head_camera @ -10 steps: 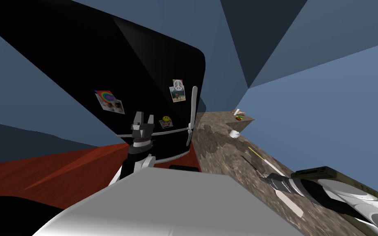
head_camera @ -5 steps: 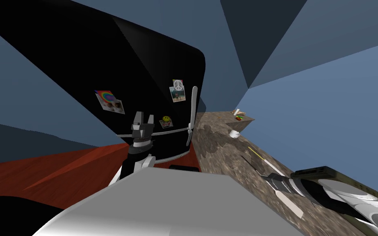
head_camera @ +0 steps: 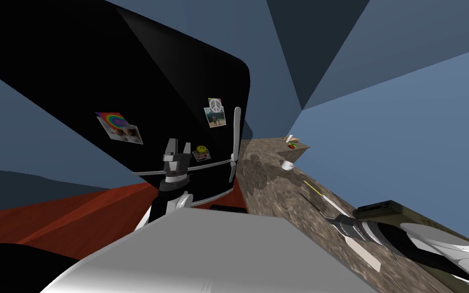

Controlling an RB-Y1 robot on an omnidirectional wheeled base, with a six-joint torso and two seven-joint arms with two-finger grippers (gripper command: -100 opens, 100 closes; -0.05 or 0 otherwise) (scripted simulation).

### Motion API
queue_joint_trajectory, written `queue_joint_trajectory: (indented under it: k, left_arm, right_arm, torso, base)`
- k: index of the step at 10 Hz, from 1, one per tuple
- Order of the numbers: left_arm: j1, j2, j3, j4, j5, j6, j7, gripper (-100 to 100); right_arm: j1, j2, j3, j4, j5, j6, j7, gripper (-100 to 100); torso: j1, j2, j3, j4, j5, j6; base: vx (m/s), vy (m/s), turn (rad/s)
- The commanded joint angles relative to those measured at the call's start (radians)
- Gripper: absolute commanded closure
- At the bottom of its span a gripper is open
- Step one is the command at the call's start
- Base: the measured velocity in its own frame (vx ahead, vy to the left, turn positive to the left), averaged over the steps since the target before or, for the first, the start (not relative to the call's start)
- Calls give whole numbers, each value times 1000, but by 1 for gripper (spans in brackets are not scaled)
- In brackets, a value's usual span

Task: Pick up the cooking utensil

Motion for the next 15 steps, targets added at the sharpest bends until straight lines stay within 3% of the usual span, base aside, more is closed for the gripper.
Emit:
queue_joint_trajectory:
  k: [1, 4, 7, 12, 13, 14, 15]
  left_arm:
    - [0, 0, 0, 0, 0, 0, 0, 0]
    - [0, 0, 0, 0, 0, 0, 0, 0]
    - [0, 0, 0, 0, 0, 0, 0, 0]
    - [0, 0, 0, 0, 0, 0, 0, 0]
    - [0, 0, 0, 0, 0, 0, 0, 0]
    - [0, 0, 0, 0, 0, 0, 0, 0]
    - [0, 0, 0, 0, 0, 0, 0, 0]
  right_arm:
    - [13, -12, 4, -39, -15, 14, 5, 100]
    - [75, -69, 17, -135, -78, 68, 16, 100]
    - [107, -97, 24, -206, -109, 95, 22, 100]
    - [201, -182, 44, -359, -203, 175, 39, 100]
    - [201, -182, 44, -373, -203, 175, 39, 100]
    - [232, -210, 51, -406, -235, 202, 45, 100]
    - [232, -210, 51, -429, -235, 202, 45, 100]
  torso:
    - [0, 0, 0, 0, 0, 0]
    - [1, 0, 0, 0, -1, -1]
    - [1, 0, 0, 0, 0, 0]
    - [1, 0, 0, 0, -1, -1]
    - [1, 0, 0, 0, -1, 0]
    - [1, 1, 0, 0, -1, -1]
    - [0, 0, 0, 0, 0, 0]
  base:
    - [42, -20, -60]
    - [50, -18, -84]
    - [44, -11, -71]
    - [48, -14, -76]
    - [38, -11, -59]
    - [49, -12, -93]
    - [39, -14, -65]
